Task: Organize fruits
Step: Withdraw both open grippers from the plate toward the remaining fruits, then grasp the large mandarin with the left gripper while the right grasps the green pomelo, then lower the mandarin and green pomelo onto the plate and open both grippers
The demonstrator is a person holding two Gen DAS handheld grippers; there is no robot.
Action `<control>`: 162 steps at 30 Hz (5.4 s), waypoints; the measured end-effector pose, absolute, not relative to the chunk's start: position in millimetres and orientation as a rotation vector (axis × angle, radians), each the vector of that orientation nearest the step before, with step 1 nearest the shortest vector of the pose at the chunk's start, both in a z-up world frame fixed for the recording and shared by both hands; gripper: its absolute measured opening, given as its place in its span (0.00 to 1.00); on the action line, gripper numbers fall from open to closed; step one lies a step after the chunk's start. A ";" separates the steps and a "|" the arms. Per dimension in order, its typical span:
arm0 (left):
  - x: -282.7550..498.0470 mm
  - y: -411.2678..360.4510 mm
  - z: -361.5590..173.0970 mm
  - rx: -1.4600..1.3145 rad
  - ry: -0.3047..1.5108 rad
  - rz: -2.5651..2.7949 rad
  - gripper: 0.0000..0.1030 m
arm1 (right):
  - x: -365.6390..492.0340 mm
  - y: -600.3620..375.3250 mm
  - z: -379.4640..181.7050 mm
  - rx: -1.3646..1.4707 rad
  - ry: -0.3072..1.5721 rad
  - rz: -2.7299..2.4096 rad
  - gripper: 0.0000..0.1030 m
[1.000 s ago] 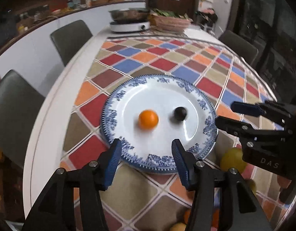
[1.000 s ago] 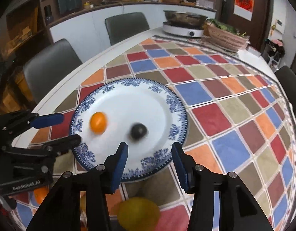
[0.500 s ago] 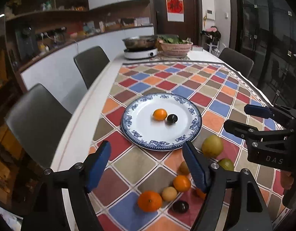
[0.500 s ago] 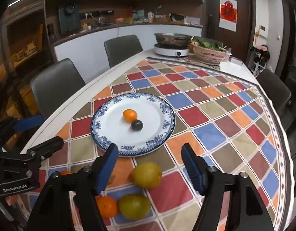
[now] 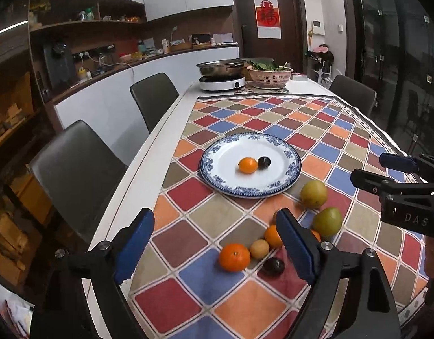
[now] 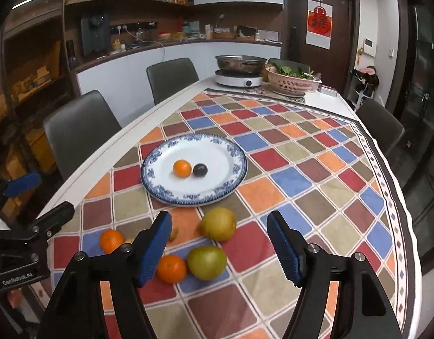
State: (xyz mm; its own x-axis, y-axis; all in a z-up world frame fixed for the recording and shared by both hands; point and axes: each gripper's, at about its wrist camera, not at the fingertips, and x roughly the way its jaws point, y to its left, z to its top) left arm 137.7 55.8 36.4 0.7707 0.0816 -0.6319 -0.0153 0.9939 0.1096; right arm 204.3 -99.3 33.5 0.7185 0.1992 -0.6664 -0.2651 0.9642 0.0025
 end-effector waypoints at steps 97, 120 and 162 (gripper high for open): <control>188.6 50.0 -6.5 0.026 0.853 -0.153 0.40 | 244.1 -104.3 -17.7 0.106 0.966 0.319 0.49; 287.3 68.3 23.6 0.009 0.781 -0.172 0.40 | 333.4 -77.9 25.6 0.000 0.842 0.396 0.49; 378.6 70.6 -10.1 0.013 0.950 -0.136 0.53 | 424.6 -72.1 -14.7 0.028 0.995 0.360 0.51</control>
State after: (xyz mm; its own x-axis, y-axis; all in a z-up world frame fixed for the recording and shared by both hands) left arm 378.6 70.6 -10.1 0.5736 -0.1104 -0.8116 0.1222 0.9913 -0.0485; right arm 424.6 -72.1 -14.7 0.4903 0.3093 -0.8148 -0.2837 0.9406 0.1864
